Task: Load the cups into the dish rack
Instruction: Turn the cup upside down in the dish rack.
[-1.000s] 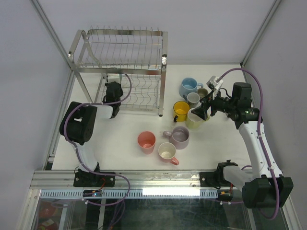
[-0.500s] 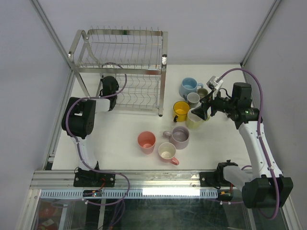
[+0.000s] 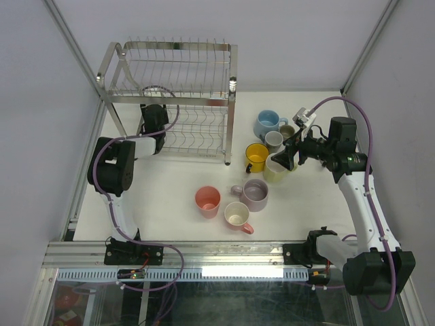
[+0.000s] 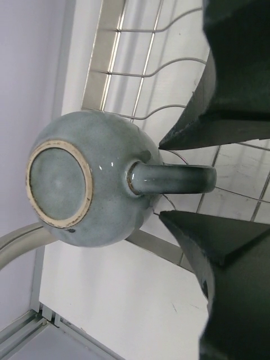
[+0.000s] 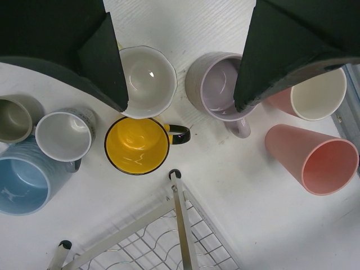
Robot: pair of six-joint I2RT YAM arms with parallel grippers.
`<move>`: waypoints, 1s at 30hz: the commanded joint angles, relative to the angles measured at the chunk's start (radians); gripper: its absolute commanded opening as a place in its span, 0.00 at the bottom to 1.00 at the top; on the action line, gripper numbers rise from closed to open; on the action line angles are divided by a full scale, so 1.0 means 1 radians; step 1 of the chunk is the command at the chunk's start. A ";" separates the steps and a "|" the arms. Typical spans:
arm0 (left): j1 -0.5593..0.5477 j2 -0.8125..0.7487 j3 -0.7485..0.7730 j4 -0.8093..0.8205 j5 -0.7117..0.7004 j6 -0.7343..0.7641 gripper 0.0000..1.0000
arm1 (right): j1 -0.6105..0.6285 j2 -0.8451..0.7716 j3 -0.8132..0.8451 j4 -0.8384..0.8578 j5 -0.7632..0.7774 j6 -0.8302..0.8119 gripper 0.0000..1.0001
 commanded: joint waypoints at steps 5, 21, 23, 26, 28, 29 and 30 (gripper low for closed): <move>0.008 -0.172 -0.065 0.074 0.040 -0.064 0.54 | -0.007 -0.021 0.001 0.046 -0.017 -0.004 0.79; -0.011 -0.544 -0.454 0.017 0.416 -0.249 0.58 | -0.006 -0.050 -0.026 0.076 -0.048 -0.009 0.79; -0.013 -0.612 -0.512 0.030 0.438 -0.275 0.58 | -0.006 -0.055 -0.033 0.081 -0.066 -0.015 0.80; -0.015 -0.689 -0.576 0.032 0.472 -0.309 0.58 | -0.007 -0.062 -0.046 0.096 -0.094 -0.018 0.80; -0.015 -0.732 -0.603 0.017 0.501 -0.321 0.58 | -0.006 -0.068 -0.056 0.104 -0.117 -0.021 0.80; -0.015 -0.755 -0.613 0.005 0.521 -0.330 0.58 | -0.006 -0.072 -0.060 0.108 -0.128 -0.023 0.79; -0.015 -0.788 -0.628 -0.009 0.534 -0.337 0.58 | -0.006 -0.075 -0.064 0.111 -0.139 -0.026 0.80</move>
